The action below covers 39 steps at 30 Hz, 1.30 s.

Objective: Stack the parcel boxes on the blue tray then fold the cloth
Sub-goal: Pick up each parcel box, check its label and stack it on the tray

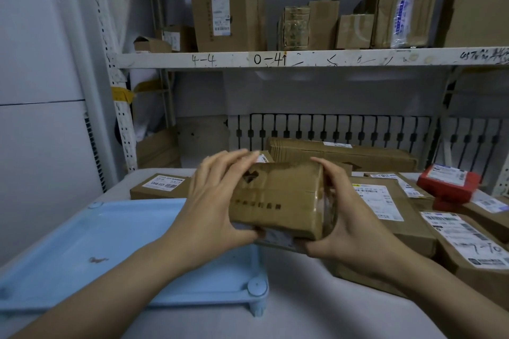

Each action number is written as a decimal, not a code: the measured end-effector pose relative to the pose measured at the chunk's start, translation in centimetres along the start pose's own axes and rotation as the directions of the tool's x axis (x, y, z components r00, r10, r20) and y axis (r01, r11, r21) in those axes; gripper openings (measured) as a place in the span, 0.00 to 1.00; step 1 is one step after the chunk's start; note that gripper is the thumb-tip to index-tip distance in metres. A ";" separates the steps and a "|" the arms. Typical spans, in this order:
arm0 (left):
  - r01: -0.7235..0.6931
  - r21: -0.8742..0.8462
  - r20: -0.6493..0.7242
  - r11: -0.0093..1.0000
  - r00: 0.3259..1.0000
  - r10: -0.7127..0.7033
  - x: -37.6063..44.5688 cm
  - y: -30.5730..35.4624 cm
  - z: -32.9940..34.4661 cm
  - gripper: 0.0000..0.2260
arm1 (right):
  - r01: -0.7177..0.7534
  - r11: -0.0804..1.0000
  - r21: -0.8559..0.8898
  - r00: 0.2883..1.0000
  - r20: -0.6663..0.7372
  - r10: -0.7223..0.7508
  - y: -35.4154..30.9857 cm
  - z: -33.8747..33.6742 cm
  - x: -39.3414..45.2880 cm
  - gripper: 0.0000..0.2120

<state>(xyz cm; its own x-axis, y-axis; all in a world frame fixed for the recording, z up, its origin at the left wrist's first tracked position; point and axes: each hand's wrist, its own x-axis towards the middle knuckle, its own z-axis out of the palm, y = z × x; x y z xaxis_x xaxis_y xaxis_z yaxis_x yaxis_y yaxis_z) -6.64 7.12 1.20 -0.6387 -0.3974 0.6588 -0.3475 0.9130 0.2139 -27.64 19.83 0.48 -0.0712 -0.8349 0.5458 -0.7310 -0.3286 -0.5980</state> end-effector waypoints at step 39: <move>0.340 -0.838 0.194 0.427 0.917 -0.348 -0.7 -1.3 -1.9 0.44 | -0.308 0.929 0.207 0.950 0.113 0.290 4.8 1.5 -1.3 0.60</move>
<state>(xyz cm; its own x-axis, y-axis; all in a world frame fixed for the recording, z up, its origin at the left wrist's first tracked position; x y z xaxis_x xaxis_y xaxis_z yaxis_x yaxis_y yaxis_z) -4.40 6.39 1.83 -0.5980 -0.7003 0.3898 0.2098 0.3325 0.9195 -30.02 18.69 -3.93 -0.2026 -0.9386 0.2791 -0.5163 -0.1398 -0.8449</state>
